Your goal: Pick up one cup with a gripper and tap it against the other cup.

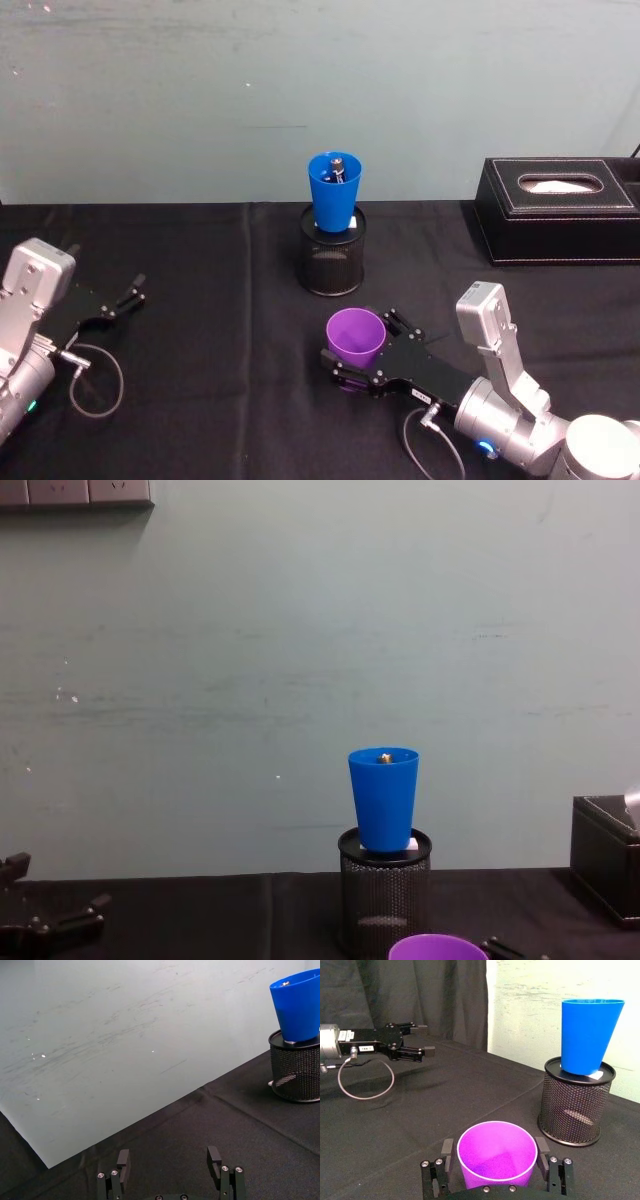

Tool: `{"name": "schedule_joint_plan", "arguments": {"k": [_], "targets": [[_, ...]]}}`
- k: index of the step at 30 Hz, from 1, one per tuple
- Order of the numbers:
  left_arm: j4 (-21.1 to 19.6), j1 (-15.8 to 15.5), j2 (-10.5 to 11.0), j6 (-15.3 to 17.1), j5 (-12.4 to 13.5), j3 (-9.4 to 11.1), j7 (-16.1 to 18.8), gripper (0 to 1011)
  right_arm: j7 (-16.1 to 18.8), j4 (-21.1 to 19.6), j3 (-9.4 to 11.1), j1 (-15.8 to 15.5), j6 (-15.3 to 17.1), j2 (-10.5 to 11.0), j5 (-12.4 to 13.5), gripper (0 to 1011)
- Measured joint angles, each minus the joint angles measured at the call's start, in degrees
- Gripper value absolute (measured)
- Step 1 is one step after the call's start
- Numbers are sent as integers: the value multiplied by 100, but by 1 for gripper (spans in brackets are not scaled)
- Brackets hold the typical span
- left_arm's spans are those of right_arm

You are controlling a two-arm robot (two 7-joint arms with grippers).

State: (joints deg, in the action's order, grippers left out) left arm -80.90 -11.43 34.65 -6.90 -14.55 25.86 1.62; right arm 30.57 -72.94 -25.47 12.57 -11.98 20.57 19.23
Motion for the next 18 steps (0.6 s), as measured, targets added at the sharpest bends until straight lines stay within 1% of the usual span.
{"name": "schedule_joint_plan", "arguments": {"k": [5, 8, 10, 12, 14, 18], "targets": [[0, 0, 0, 0, 0, 0, 0, 1000, 0, -1, -2, 0, -2, 2, 8, 1003], [0, 0, 0, 0, 0, 0, 0, 1000, -1, -2, -4, -1, -3, 3, 11, 934], [0, 0, 0, -1, 0, 0, 0, 1000, -1, -3, -5, -2, -4, 4, 13, 927], [0, 0, 0, 0, 0, 0, 0, 1000, -1, -4, -6, -2, -5, 5, 15, 839], [0, 0, 0, 0, 0, 0, 0, 1000, -1, -5, -7, -3, -6, 6, 17, 802], [0, 0, 0, 0, 0, 0, 0, 1000, -2, -7, -10, -3, -8, 7, 21, 772]]}}
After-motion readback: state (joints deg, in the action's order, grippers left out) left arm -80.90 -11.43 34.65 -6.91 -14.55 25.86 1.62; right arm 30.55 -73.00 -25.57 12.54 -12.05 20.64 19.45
